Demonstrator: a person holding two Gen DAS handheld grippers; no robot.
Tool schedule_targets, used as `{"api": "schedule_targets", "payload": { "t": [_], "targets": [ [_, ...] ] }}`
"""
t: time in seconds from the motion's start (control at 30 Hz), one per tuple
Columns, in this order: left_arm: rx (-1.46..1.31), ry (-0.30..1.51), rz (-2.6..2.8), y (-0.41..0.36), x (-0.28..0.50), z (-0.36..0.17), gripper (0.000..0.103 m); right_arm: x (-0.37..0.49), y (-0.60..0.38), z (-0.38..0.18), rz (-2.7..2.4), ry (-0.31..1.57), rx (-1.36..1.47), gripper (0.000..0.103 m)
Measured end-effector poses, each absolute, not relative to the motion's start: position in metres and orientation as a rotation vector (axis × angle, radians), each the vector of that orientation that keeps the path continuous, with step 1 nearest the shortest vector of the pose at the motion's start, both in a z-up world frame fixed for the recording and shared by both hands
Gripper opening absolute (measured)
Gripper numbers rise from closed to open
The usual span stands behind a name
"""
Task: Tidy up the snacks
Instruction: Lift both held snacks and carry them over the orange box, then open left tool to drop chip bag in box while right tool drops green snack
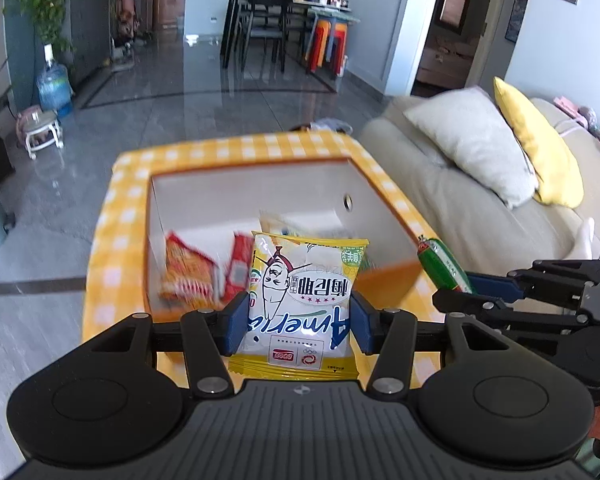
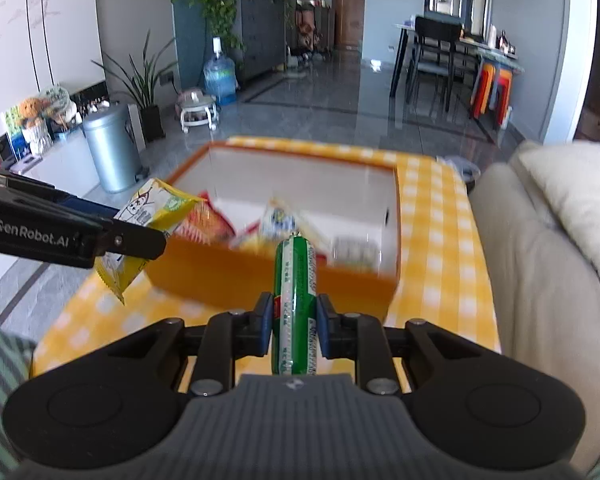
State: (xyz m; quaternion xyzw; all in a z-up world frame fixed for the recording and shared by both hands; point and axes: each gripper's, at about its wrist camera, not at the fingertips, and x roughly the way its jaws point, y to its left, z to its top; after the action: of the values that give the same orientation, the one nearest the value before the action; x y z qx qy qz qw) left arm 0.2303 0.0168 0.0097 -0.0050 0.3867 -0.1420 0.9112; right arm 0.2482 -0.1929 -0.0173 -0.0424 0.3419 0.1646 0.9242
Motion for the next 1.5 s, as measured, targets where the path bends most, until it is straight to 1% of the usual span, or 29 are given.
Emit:
{"api": "schedule_targets", "payload": {
  "t": [0.2, 0.43, 0.7, 0.97, 1.17, 1.5],
  "targets": [
    [-0.001, 0.791, -0.266, 0.021, 0.263, 0.018, 0.059, 0.289, -0.186, 0.009, 0.337, 0.64, -0.128, 0.019],
    [0.003, 0.846, -0.209, 0.033, 0.309, 0.005, 0.059, 0.342, -0.176, 0.009, 0.327, 0.654, -0.177, 0.019],
    [0.039, 0.951, -0.169, 0.036, 0.354, -0.023, 0.059, 0.401, -0.157, -0.022, 0.311, 0.724, -0.276, 0.019],
    [0.178, 1.021, -0.131, 0.026, 0.381, -0.053, 0.059, 0.449, -0.142, -0.06, 0.298, 0.801, -0.376, 0.019],
    [0.269, 1.049, -0.13, 0.018, 0.394, -0.072, 0.059, 0.466, -0.13, -0.086, 0.299, 0.844, -0.459, 0.019],
    [0.327, 1.108, -0.124, 0.008, 0.399, -0.093, 0.059, 0.476, -0.113, -0.115, 0.302, 0.882, -0.589, 0.019]
  ]
}}
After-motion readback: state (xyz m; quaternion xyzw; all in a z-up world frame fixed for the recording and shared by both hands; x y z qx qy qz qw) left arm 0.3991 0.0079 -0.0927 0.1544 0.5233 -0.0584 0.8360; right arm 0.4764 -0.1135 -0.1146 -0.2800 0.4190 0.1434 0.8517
